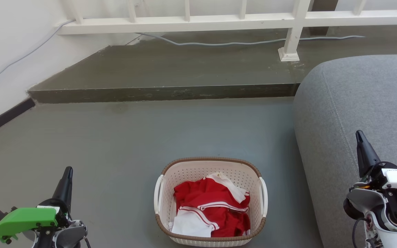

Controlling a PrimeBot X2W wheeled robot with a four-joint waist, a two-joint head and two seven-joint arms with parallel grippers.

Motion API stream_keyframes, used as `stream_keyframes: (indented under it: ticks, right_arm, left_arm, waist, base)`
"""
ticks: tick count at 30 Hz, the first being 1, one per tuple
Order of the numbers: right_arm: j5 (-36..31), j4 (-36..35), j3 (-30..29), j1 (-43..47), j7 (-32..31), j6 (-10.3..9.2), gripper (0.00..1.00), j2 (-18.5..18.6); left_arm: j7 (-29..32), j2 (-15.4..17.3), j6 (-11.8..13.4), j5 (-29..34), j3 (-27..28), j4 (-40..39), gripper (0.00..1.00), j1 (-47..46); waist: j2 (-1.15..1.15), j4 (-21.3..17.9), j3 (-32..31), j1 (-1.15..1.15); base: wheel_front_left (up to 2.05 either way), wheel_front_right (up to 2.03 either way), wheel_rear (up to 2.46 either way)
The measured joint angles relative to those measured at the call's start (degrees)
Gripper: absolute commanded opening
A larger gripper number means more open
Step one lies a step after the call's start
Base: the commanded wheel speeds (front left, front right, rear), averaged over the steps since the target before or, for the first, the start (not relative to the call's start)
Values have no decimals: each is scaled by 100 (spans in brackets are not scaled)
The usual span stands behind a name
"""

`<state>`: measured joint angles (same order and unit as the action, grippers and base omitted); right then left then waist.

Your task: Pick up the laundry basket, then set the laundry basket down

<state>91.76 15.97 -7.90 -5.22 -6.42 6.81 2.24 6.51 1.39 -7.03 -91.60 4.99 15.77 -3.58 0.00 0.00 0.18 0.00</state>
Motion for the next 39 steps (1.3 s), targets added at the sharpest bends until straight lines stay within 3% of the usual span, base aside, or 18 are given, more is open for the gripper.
stream_keyframes:
  ticks: [16,17,23,39]
  right_arm:
    - [0,0,0,0,0,0,0,0]
    - [0,0,0,0,0,0,100,0]
    - [-1,301,18,259,2,-34,100,-143]
    - [-207,100,349,297,288,-33,100,-140]
  left_arm:
    - [0,0,0,0,0,0,0,0]
    - [0,0,0,0,0,0,100,0]
    - [0,-131,7,2,-8,294,100,237]
    - [-154,-93,7,164,-125,135,100,248]
  waist:
    - [0,0,0,0]
    - [0,0,0,0]
    - [0,0,1,0]
    - [0,-7,14,0]
  base:
    - [0,0,0]
    - [0,0,0]
    - [0,0,0]
    - [0,0,0]
